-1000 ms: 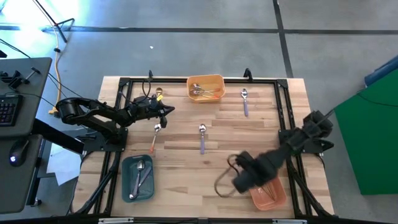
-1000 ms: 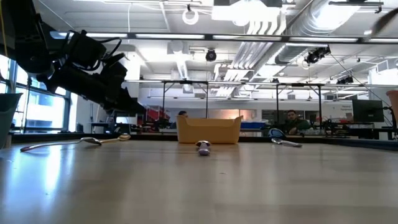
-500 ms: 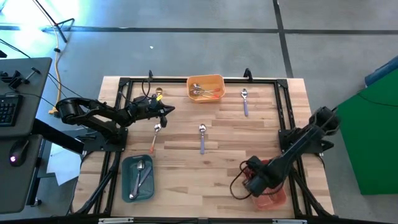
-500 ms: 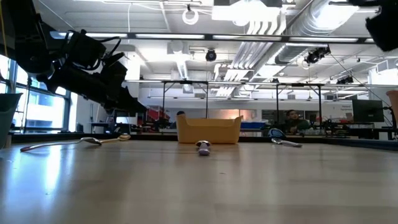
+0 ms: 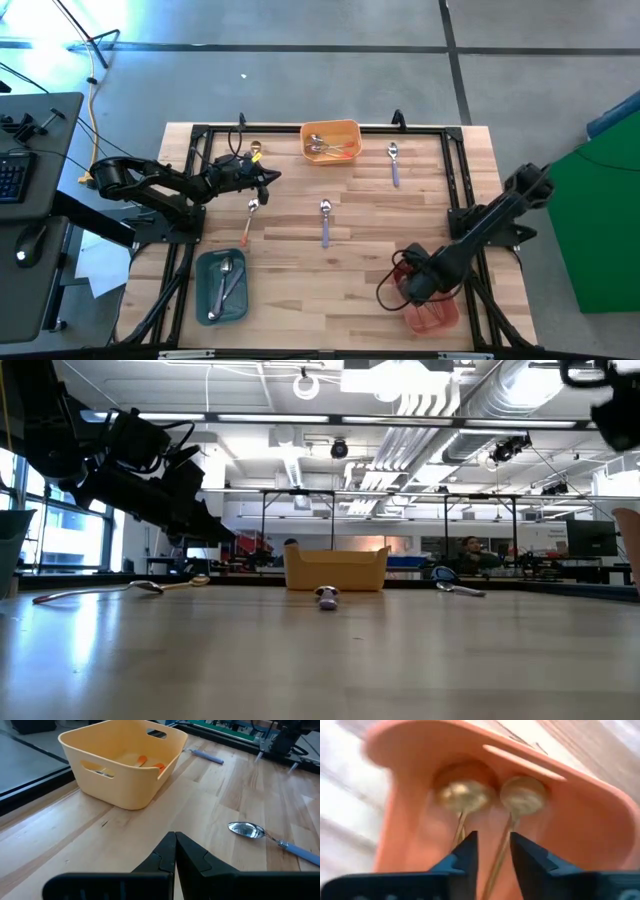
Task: Sort silverware by color (type)
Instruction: Put the left blue spoon into the blue bin
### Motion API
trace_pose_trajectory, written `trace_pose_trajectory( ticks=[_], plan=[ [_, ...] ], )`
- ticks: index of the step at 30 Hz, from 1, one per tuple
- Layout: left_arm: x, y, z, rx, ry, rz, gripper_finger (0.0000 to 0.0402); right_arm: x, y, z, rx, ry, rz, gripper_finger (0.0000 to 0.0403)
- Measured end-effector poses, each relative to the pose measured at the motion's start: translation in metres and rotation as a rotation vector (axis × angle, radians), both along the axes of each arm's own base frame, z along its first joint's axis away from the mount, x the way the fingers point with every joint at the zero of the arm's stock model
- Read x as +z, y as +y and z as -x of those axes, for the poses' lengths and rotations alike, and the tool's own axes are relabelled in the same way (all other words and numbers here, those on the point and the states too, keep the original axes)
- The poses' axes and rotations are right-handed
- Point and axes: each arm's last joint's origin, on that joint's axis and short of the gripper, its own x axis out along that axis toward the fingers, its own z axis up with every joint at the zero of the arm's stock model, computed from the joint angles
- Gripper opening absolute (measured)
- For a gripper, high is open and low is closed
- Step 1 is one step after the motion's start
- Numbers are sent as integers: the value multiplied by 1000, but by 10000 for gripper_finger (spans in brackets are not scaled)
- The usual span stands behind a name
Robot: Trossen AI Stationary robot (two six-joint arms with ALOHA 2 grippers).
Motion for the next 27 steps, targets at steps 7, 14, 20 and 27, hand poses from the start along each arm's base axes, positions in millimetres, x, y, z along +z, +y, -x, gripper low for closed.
trace_pose_trajectory(
  ticks=[7, 14, 20, 27],
  plan=[
    [0, 0, 0, 5, -4, 15, 0, 61, -26, -18, -42, -179, 54, 140],
    [0, 0, 0, 6, -4, 14, 0, 53, -81, -80, -77, -397, 245, 142],
    [0, 0, 0, 3, 4, 1, 0, 23, -125, -147, 2, -579, 312, 142],
    [-1, 0, 0, -7, 9, 7, 0, -23, -162, -179, -85, -573, 314, 174]
  ],
)
